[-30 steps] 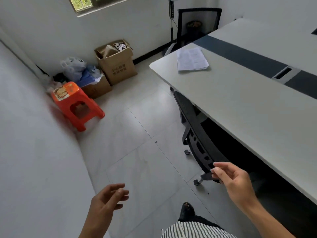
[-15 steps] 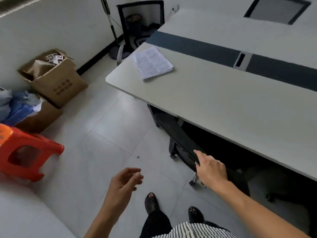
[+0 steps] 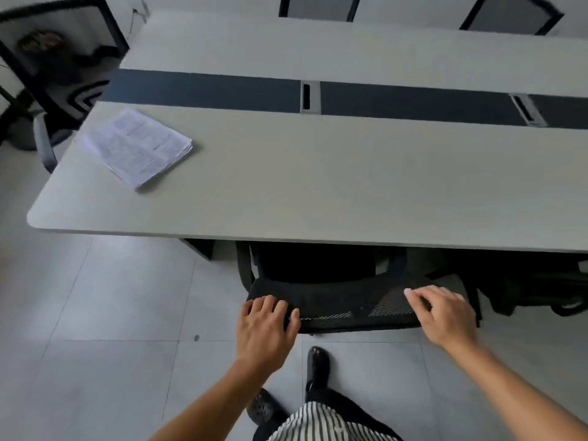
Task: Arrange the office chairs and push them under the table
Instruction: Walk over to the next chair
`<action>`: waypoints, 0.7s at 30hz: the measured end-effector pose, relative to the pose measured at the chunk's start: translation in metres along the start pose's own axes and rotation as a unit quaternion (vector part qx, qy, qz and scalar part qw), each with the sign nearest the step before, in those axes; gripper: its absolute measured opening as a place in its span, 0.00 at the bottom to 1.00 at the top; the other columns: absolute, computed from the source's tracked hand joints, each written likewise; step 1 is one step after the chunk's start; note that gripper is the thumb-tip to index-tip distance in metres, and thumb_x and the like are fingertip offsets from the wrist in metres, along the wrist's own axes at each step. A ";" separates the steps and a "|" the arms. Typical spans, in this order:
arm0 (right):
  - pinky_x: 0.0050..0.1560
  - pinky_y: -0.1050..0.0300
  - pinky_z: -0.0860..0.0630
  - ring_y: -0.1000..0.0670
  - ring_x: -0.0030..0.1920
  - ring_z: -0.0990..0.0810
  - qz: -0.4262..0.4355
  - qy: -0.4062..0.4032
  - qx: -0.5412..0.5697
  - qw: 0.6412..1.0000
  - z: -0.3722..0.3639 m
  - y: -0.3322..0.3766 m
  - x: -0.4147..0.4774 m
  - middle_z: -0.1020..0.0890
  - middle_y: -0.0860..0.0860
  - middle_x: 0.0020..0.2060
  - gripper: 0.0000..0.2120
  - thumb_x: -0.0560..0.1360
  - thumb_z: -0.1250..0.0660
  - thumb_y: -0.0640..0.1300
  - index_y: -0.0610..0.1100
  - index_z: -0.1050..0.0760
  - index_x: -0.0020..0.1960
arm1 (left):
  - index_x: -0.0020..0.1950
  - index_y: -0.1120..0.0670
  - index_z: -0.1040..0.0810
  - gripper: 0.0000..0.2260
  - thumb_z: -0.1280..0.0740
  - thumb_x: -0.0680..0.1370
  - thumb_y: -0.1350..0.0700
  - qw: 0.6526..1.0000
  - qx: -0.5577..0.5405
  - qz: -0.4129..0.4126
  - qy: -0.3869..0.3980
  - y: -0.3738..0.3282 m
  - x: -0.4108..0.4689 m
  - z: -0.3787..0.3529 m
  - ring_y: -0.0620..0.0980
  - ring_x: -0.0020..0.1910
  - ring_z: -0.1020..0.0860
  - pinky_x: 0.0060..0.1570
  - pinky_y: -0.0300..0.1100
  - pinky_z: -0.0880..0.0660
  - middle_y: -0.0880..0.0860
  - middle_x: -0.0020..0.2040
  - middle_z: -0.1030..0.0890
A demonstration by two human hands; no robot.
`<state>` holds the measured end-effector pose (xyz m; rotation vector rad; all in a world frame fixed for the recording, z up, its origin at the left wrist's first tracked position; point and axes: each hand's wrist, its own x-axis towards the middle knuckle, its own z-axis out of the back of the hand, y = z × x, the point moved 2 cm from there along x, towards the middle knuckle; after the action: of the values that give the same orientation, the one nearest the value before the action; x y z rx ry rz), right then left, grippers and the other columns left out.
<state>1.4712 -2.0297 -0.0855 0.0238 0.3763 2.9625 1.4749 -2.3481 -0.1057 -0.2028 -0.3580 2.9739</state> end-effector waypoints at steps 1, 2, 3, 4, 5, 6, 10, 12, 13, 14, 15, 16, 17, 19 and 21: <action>0.43 0.50 0.27 0.42 0.40 0.18 -0.002 -0.017 -0.012 1.000 -0.004 -0.003 0.003 0.15 0.50 0.38 0.26 0.73 0.47 0.60 0.44 0.18 0.39 | 0.43 0.48 0.22 0.17 0.47 0.77 0.42 1.000 0.005 0.003 -0.009 0.001 0.004 -0.001 0.49 0.45 0.23 0.51 0.44 0.32 0.46 0.42 0.20; 0.42 0.51 0.27 0.42 0.38 0.18 0.000 -0.017 -0.020 1.000 -0.006 -0.002 0.007 0.15 0.49 0.36 0.24 0.74 0.46 0.58 0.44 0.18 0.37 | 0.43 0.48 0.22 0.17 0.47 0.77 0.42 1.000 0.008 0.005 -0.013 0.002 0.008 -0.002 0.49 0.45 0.23 0.51 0.44 0.32 0.46 0.42 0.20; 0.41 0.52 0.28 0.42 0.37 0.18 0.001 -0.016 -0.022 1.000 -0.008 0.000 0.012 0.15 0.49 0.35 0.23 0.74 0.45 0.56 0.43 0.19 0.36 | 0.42 0.48 0.22 0.17 0.47 0.77 0.42 1.000 0.010 0.005 -0.016 0.003 0.013 -0.003 0.49 0.45 0.23 0.50 0.44 0.32 0.46 0.42 0.19; 0.40 0.53 0.28 0.43 0.36 0.18 0.003 -0.024 -0.026 0.999 -0.009 0.001 0.017 0.15 0.49 0.35 0.22 0.74 0.45 0.56 0.43 0.19 0.36 | 0.42 0.48 0.22 0.17 0.47 0.77 0.42 1.000 0.014 0.002 -0.024 0.004 0.020 -0.003 0.49 0.44 0.23 0.50 0.44 0.32 0.46 0.42 0.19; 0.40 0.53 0.28 0.43 0.36 0.18 0.000 -0.027 -0.028 0.999 -0.011 0.000 0.023 0.15 0.49 0.34 0.22 0.74 0.45 0.56 0.44 0.19 0.36 | 0.42 0.48 0.21 0.17 0.47 0.77 0.43 0.999 0.018 -0.002 -0.031 0.003 0.028 -0.001 0.49 0.44 0.23 0.50 0.44 0.32 0.46 0.42 0.19; 0.40 0.53 0.29 0.43 0.37 0.19 -0.002 -0.030 -0.030 0.999 -0.012 0.000 0.031 0.15 0.49 0.34 0.23 0.74 0.45 0.56 0.44 0.19 0.35 | 0.42 0.48 0.21 0.17 0.47 0.77 0.43 0.999 0.021 -0.003 -0.032 0.003 0.037 0.001 0.50 0.44 0.22 0.50 0.45 0.31 0.46 0.42 0.19; 0.38 0.53 0.29 0.42 0.36 0.20 -0.005 -0.039 -0.025 0.999 -0.016 0.002 0.064 0.17 0.49 0.32 0.23 0.74 0.46 0.57 0.44 0.21 0.33 | 0.40 0.49 0.22 0.17 0.47 0.76 0.44 0.999 0.029 0.011 -0.036 0.003 0.073 0.008 0.51 0.43 0.23 0.50 0.46 0.32 0.48 0.41 0.20; 0.36 0.54 0.29 0.42 0.34 0.20 0.003 -0.047 -0.015 0.999 -0.019 0.008 0.067 0.18 0.50 0.31 0.22 0.74 0.45 0.56 0.45 0.22 0.32 | 0.38 0.50 0.23 0.17 0.47 0.76 0.46 0.998 0.039 0.004 -0.043 0.009 0.086 0.012 0.51 0.42 0.23 0.50 0.45 0.32 0.48 0.39 0.20; 0.35 0.54 0.29 0.42 0.34 0.20 0.007 -0.054 -0.012 0.998 -0.020 0.010 0.067 0.18 0.50 0.30 0.21 0.73 0.45 0.56 0.45 0.22 0.32 | 0.37 0.50 0.23 0.16 0.47 0.76 0.46 0.998 0.044 0.001 -0.048 0.012 0.090 0.014 0.51 0.41 0.23 0.49 0.45 0.33 0.47 0.39 0.20; 0.35 0.54 0.29 0.42 0.33 0.20 0.013 -0.059 -0.009 0.998 -0.020 0.011 0.068 0.18 0.50 0.30 0.20 0.73 0.44 0.55 0.45 0.22 0.32 | 0.37 0.50 0.23 0.16 0.47 0.76 0.46 0.998 0.046 0.001 -0.052 0.013 0.093 0.015 0.51 0.41 0.23 0.48 0.44 0.33 0.47 0.38 0.20; 0.35 0.54 0.28 0.42 0.33 0.20 0.018 -0.062 -0.008 0.998 -0.022 0.010 0.069 0.17 0.50 0.31 0.20 0.73 0.44 0.55 0.45 0.22 0.32 | 0.37 0.50 0.23 0.16 0.46 0.76 0.47 0.998 0.047 0.001 -0.053 0.014 0.094 0.015 0.51 0.40 0.23 0.48 0.44 0.33 0.47 0.38 0.20; 0.35 0.54 0.28 0.42 0.34 0.20 0.020 -0.067 -0.010 0.997 -0.024 0.008 0.071 0.17 0.50 0.31 0.19 0.73 0.44 0.54 0.46 0.22 0.32 | 0.37 0.50 0.23 0.16 0.46 0.76 0.47 0.997 0.048 -0.001 -0.055 0.014 0.094 0.014 0.51 0.40 0.23 0.48 0.44 0.32 0.47 0.38 0.20; 0.35 0.54 0.27 0.42 0.34 0.20 0.020 -0.067 -0.013 0.997 -0.025 0.007 0.072 0.17 0.50 0.32 0.19 0.73 0.44 0.54 0.46 0.22 0.33 | 0.37 0.50 0.23 0.15 0.46 0.76 0.47 0.997 0.049 -0.002 -0.059 0.013 0.094 0.014 0.51 0.40 0.22 0.47 0.44 0.32 0.47 0.38 0.20; 0.35 0.54 0.27 0.42 0.34 0.20 0.023 -0.050 -0.022 0.998 -0.027 0.007 0.072 0.17 0.50 0.32 0.19 0.73 0.44 0.54 0.46 0.22 0.33 | 0.37 0.50 0.22 0.15 0.45 0.75 0.47 0.997 0.044 0.001 -0.057 0.014 0.095 0.015 0.51 0.40 0.22 0.47 0.45 0.32 0.47 0.38 0.20; 0.37 0.53 0.28 0.43 0.37 0.20 0.018 -0.011 -0.039 0.999 -0.027 0.008 0.073 0.16 0.51 0.35 0.17 0.73 0.43 0.53 0.46 0.21 0.34 | 0.39 0.51 0.22 0.16 0.46 0.75 0.46 0.999 0.029 0.012 -0.039 0.017 0.096 0.017 0.51 0.42 0.21 0.49 0.45 0.31 0.47 0.40 0.19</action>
<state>1.3967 -2.0332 -0.1100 0.0530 0.2590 3.0067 1.3765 -2.3535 -0.1050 -0.0845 -0.2790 3.0184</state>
